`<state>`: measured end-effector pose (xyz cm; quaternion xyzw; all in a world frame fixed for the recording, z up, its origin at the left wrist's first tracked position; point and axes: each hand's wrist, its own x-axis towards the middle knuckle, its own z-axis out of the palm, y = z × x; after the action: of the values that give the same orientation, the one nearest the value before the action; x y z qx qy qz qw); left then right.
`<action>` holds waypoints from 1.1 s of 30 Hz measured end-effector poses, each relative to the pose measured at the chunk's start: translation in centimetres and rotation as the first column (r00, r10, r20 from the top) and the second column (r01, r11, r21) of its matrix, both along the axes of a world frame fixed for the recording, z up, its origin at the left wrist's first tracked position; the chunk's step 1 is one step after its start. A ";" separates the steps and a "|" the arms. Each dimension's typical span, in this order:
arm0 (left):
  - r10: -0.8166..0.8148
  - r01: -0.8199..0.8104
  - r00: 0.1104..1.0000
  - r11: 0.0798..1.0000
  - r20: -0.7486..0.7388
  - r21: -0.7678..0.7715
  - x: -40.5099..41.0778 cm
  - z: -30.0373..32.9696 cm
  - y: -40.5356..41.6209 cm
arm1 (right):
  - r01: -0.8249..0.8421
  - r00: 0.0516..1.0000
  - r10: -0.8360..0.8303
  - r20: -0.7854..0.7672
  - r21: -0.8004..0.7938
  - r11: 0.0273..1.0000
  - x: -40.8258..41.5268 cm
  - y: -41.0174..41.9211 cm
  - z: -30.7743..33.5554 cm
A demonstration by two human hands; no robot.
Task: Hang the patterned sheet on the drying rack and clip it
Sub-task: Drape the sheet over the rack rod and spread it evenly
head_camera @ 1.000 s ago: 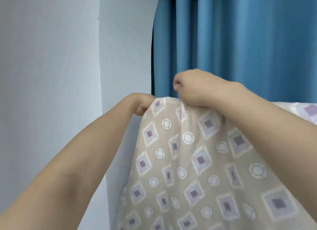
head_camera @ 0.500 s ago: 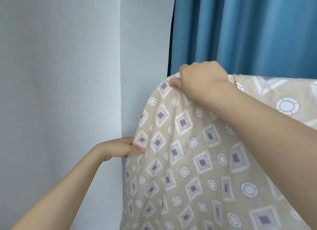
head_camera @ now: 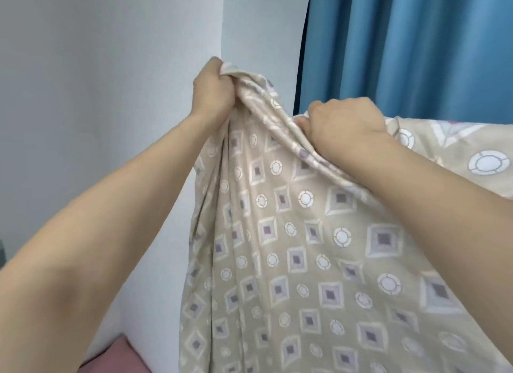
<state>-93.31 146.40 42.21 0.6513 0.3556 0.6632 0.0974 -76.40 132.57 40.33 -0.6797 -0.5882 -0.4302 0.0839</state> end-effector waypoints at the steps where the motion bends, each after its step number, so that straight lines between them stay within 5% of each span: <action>1: -0.020 0.020 0.998 1.000 -0.058 -0.006 0.4 -0.7 0.1 | -0.007 1.000 0.007 -0.005 0.009 1.000 0.0 -0.2 -0.1; 4: -0.067 0.054 0.990 0.993 -0.123 -0.106 0.9 -4.3 0.7 | -0.004 0.998 0.005 -0.056 0.020 1.000 0.1 -0.6 -0.4; 7: -0.149 0.189 0.979 0.917 0.138 -0.351 0.4 -7.2 2.6 | -0.037 0.999 0.039 -0.027 0.071 0.997 0.3 -0.5 -0.9; 10: -0.150 0.191 0.981 0.846 0.121 -0.499 0.2 -8.7 2.9 | -0.103 0.993 0.098 0.058 0.080 0.991 0.2 -1.3 -1.9; 15: -0.207 0.233 0.972 0.829 0.108 -0.509 1.1 -8.9 1.7 | 0.070 0.959 -0.090 0.270 0.081 0.994 0.9 -2.6 -3.2; 19: -0.263 0.290 0.957 0.825 0.124 -0.486 1.6 -7.6 1.0 | 0.041 0.957 -0.054 0.285 0.052 0.998 1.0 -3.9 -0.3; 23: -0.094 0.009 0.971 0.933 -0.220 -0.361 1.0 -6.0 0.2 | 0.104 0.961 -0.114 0.250 0.052 0.993 1.1 -3.7 1.1; 25: -0.017 -0.117 0.928 0.936 -0.373 -0.332 0.9 -4.7 -0.3 | 0.107 0.976 -0.103 0.190 -0.008 0.994 0.7 -4.0 1.4; 28: -0.140 -0.044 0.936 0.864 -0.323 -0.502 0.7 -2.4 -1.1 | 0.079 0.992 -0.087 -0.096 -0.086 0.993 0.2 -4.2 2.8; 29: -0.179 -0.024 0.935 0.829 -0.305 -0.559 0.6 -1.8 -1.4 | 0.005 0.955 -0.035 -0.293 -0.102 0.995 0.3 -4.4 3.8; 31: -0.251 0.015 0.928 0.764 -0.276 -0.645 0.4 -0.7 -2.3 | -0.142 0.733 0.024 -0.680 -0.119 0.983 0.4 -4.7 5.7; 33: -0.301 0.111 0.937 0.741 -0.180 -0.662 0.2 0.3 -2.7 | -0.169 0.626 0.072 -0.776 -0.045 0.985 1.0 -4.5 7.3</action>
<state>-93.15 143.68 42.48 0.6993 0.4958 0.3891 0.3372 -75.38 128.08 47.63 -0.7608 -0.5634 -0.0579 0.3170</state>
